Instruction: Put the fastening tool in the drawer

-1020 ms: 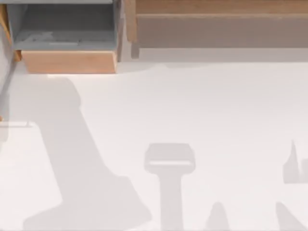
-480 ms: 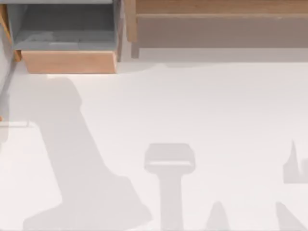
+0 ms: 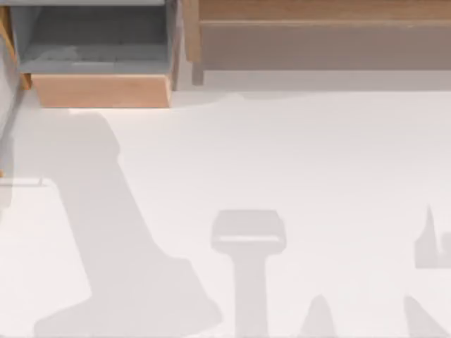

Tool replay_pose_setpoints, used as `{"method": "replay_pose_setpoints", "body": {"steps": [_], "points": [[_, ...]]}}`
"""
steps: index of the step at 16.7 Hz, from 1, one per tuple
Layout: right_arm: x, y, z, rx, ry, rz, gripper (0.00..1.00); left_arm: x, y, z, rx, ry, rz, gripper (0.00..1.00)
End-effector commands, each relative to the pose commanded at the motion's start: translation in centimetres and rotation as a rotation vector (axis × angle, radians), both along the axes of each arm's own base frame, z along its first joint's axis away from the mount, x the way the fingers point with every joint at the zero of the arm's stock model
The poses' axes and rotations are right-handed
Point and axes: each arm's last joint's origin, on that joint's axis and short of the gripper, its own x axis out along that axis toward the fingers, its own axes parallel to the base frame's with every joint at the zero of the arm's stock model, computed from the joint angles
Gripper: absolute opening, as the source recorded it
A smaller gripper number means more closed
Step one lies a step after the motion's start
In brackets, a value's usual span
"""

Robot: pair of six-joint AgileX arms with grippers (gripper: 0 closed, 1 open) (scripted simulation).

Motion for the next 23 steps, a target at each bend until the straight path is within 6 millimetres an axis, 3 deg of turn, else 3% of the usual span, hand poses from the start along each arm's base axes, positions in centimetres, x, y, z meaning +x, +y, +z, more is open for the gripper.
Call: {"method": "replay_pose_setpoints", "body": {"steps": [4,8,12,15,19,23], "points": [[0.0,0.0,0.0,0.0,0.0,0.0,1.0,-0.5,0.2,1.4,0.003,-0.035,-0.024,1.0],[0.0,0.0,0.0,0.0,0.0,0.0,1.0,-1.9,0.8,6.2,0.048,-0.21,-0.13,1.0],[0.0,0.0,0.0,0.0,0.0,0.0,1.0,-5.0,4.4,10.2,0.194,-0.442,-0.24,1.0],[0.0,0.0,0.0,0.0,0.0,0.0,1.0,-8.3,8.3,11.4,0.367,-0.581,-0.317,1.0],[0.0,0.0,0.0,0.0,0.0,0.0,1.0,-13.4,12.6,9.2,0.611,-0.677,-0.427,1.0],[0.0,0.0,0.0,0.0,0.0,0.0,1.0,-18.0,13.8,3.1,0.785,-0.713,-0.564,1.0]]}}
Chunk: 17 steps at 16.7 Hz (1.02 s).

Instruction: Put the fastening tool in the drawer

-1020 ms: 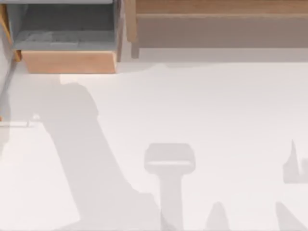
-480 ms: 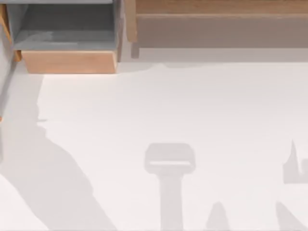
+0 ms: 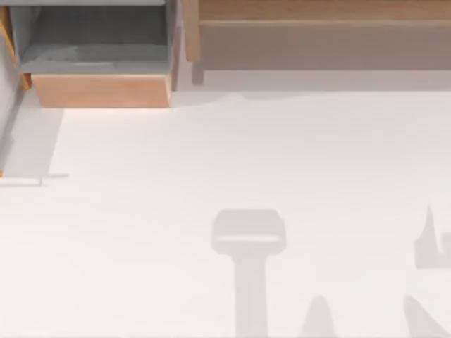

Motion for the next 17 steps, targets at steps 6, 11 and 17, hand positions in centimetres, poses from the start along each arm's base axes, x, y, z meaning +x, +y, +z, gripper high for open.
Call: {"method": "replay_pose_setpoints", "body": {"steps": [6,11,17], "points": [[0.0,0.0,0.0,0.0,0.0,0.0,1.0,-5.0,-4.4,-8.2,0.23,-0.103,-0.214,1.0],[0.0,0.0,0.0,0.0,0.0,0.0,1.0,-6.8,-9.7,-9.7,0.408,-0.261,-0.442,1.0],[0.0,0.0,0.0,0.0,0.0,0.0,1.0,-7.0,-13.4,-8.9,0.521,-0.393,-0.629,1.0]]}}
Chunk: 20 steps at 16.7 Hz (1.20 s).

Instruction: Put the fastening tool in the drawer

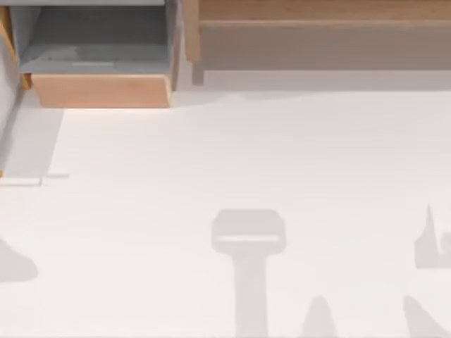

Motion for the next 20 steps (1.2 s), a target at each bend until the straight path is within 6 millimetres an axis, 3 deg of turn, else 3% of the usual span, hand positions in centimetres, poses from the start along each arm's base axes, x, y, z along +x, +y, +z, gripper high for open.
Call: {"method": "replay_pose_setpoints", "body": {"steps": [6,11,15,20], "points": [[0.0,0.0,0.0,0.0,0.0,0.0,1.0,0.1,0.1,0.0,0.001,-0.001,0.002,1.0],[0.0,0.0,0.0,0.0,0.0,0.0,1.0,2.4,-0.1,0.0,0.001,-0.001,-0.002,1.0],[0.0,0.0,0.0,0.0,0.0,0.0,1.0,2.5,-0.1,0.0,0.001,-0.001,-0.002,1.0],[0.0,0.0,0.0,0.0,0.0,0.0,1.0,2.5,-0.1,0.0,0.001,-0.001,-0.002,0.62]]}}
